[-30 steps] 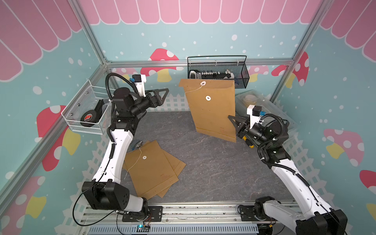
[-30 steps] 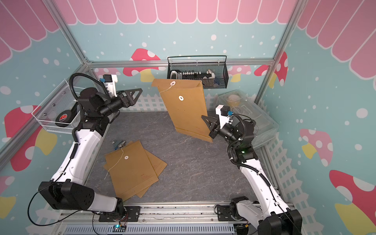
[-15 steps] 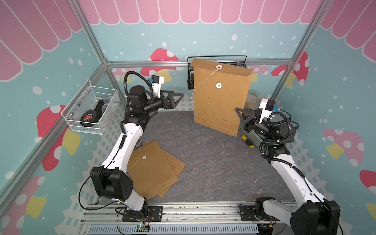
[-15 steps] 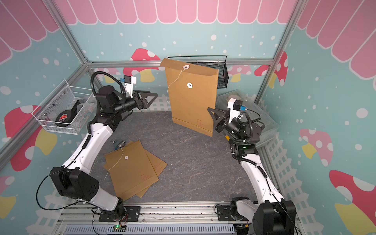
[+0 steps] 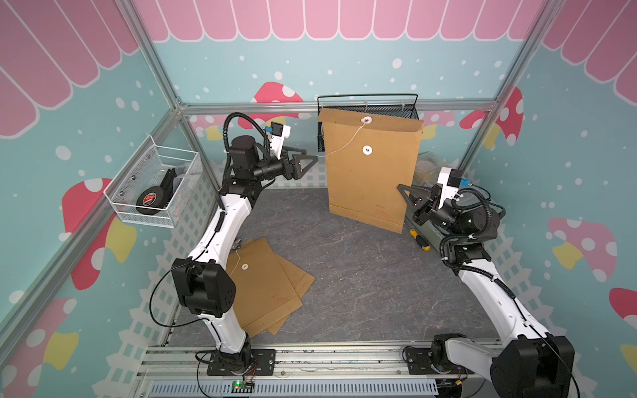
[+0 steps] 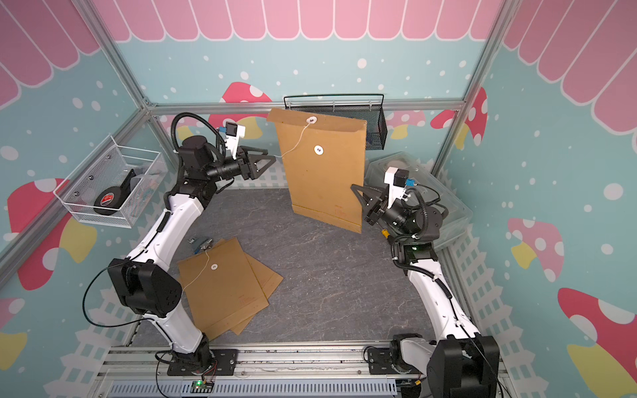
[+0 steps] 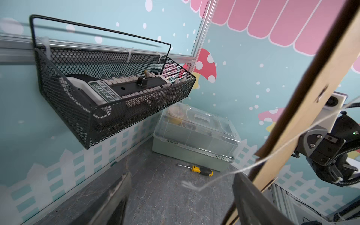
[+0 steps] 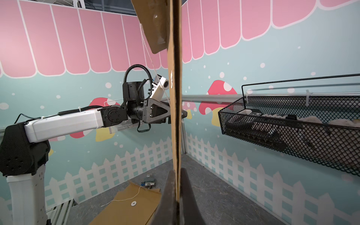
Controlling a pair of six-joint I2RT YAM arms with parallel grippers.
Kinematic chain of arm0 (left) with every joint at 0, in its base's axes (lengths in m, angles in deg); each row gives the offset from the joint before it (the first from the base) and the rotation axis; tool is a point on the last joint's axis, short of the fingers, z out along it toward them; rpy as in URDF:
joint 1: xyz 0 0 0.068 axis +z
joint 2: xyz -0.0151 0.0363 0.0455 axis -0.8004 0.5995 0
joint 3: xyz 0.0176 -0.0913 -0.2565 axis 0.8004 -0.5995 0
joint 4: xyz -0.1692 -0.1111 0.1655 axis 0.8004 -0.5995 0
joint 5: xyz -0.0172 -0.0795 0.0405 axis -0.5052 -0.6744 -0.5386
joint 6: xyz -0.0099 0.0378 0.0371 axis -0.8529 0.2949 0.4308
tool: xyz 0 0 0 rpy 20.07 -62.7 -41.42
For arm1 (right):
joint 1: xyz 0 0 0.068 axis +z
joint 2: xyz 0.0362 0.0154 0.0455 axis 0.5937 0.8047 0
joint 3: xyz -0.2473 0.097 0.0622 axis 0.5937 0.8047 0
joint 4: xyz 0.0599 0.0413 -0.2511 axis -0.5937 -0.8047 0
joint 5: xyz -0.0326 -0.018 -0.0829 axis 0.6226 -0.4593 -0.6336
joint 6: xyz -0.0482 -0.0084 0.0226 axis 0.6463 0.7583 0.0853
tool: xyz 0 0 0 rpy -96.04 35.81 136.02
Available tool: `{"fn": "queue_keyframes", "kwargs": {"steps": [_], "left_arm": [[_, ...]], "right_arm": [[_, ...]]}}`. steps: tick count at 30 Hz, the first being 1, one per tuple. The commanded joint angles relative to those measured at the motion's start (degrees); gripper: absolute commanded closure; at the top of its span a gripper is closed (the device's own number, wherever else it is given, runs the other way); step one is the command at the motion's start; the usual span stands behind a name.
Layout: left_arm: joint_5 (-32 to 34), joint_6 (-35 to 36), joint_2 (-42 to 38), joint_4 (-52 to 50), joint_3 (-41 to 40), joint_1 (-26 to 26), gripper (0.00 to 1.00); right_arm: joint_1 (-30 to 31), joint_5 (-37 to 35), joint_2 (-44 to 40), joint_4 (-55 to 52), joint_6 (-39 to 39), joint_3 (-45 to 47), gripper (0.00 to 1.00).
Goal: Close the mouth of the file bag
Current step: Pick up the file bag from the center of the board.
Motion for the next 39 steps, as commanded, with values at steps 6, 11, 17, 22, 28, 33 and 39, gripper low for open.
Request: {"fn": "queue_keyframes", "kwargs": {"steps": [6,11,17,22,28,33,39], "left_arm": [[-6.6,-7.7,4.0,3.5,10.6,-2.3,0.11],[-7.2,-6.4,4.3,-4.3,14.2,0.7,0.03],[-4.0,-2.6,-9.0,-2.0,-5.4,6.7,0.02],[-3.4,-2.5,-11.4,-0.5,-12.4,7.9,0.02],[-1.2,3.9,-3.8,-5.0,-3.3,-1.1,0.01],[-3.7,1.1,4.5,-4.2,7.3,-3.6,0.01],[-8.4,1.1,6.2,-2.3,9.3,-7.5,0.02]], "right_arm": [[-0.2,1.8,0.8,4.3,-1.9,-0.1,1.00],[-0.4,1.1,-0.2,2.4,-0.4,0.1,1.00],[-1.5,-2.4,-1.0,-1.8,2.5,0.0,1.00],[-1.6,-1.3,1.7,2.0,-0.8,0.2,1.00],[-0.7,-0.2,2.4,5.8,-4.6,1.4,1.00],[1.0,0.3,1.9,6.5,-6.1,1.7,1.00],[1.7,0.6,3.7,13.0,-11.0,2.2,1.00]]}}
